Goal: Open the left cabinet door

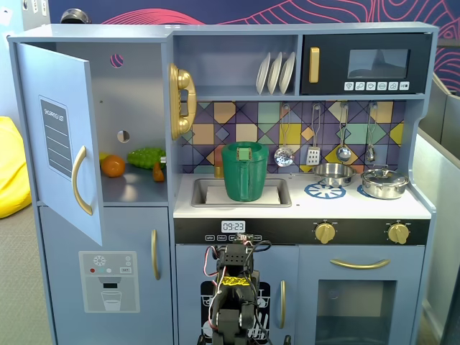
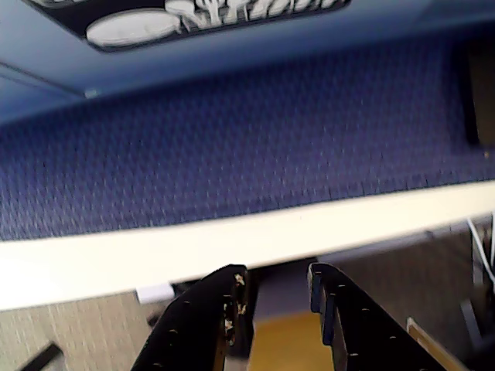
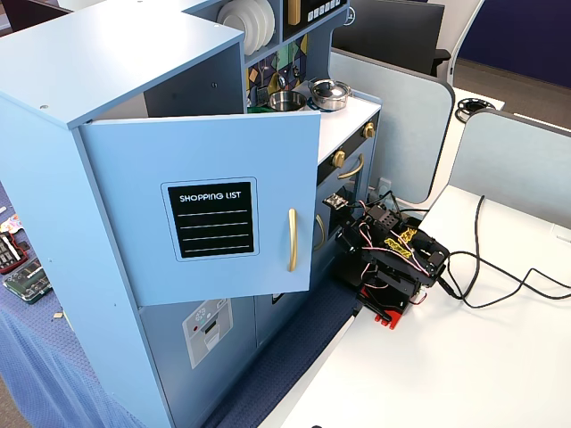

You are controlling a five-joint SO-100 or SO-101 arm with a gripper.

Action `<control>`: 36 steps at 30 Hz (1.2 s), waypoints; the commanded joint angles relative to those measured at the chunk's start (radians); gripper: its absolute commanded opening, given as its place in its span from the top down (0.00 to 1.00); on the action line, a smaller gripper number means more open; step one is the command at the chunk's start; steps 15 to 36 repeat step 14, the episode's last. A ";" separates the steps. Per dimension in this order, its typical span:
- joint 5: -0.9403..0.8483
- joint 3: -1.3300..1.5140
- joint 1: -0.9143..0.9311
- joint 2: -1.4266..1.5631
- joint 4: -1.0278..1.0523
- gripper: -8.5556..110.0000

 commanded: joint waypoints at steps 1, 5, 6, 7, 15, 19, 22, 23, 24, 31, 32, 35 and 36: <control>0.041 0.002 0.005 0.002 0.187 0.93; 0.038 0.002 0.012 0.002 0.187 0.92; 0.038 0.002 0.012 0.002 0.187 0.92; 0.038 0.002 0.012 0.002 0.187 0.92; 0.038 0.002 0.012 0.002 0.187 0.92; 0.038 0.002 0.012 0.002 0.187 0.92; 0.038 0.002 0.012 0.002 0.187 0.92; 0.038 0.002 0.012 0.002 0.187 0.92; 0.038 0.002 0.012 0.002 0.187 0.92; 0.038 0.002 0.012 0.002 0.187 0.92; 0.038 0.002 0.012 0.002 0.187 0.92; 0.038 0.002 0.012 0.002 0.187 0.92; 0.038 0.002 0.012 0.002 0.187 0.92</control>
